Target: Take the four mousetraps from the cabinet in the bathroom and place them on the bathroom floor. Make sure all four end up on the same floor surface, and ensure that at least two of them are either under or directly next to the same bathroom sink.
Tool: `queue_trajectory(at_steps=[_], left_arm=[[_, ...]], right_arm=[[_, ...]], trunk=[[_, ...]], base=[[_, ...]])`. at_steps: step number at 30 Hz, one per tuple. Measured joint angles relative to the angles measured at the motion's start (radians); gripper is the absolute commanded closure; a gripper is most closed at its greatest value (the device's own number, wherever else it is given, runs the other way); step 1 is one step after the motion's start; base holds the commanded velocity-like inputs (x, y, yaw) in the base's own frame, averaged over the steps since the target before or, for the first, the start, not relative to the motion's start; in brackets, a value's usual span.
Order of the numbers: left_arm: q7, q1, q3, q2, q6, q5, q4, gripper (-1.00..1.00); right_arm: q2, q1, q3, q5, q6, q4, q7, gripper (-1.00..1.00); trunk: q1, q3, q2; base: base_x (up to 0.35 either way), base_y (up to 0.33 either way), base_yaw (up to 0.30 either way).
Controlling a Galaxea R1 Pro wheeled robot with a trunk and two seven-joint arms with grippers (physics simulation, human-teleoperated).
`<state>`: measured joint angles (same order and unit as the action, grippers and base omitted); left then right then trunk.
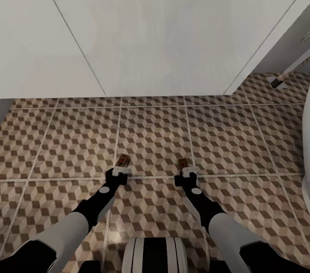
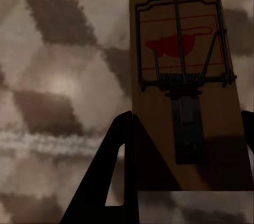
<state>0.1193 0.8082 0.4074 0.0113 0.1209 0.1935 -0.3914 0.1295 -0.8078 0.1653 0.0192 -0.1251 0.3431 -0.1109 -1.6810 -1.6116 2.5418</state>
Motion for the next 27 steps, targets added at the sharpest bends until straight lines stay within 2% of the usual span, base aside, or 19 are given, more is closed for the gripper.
queue_trajectory(at_steps=[11, 27], left_arm=[[0.003, 0.000, -0.002, 0.000, 0.000, 0.001, 0.005, 1.00], [0.002, 0.000, -0.007, -0.001, 0.003, 0.005, 0.006, 1.00]], right_arm=[[0.000, 0.000, 0.000, 0.000, 0.000, 0.000, 0.000, 1.00], [0.000, 0.000, 0.000, -0.003, 0.000, 0.001, 0.000, 1.00]], trunk=[[0.000, 0.000, 0.000], [0.000, 0.000, 0.000]], base=[[0.060, 0.000, 0.000], [0.298, 0.000, 0.000]])
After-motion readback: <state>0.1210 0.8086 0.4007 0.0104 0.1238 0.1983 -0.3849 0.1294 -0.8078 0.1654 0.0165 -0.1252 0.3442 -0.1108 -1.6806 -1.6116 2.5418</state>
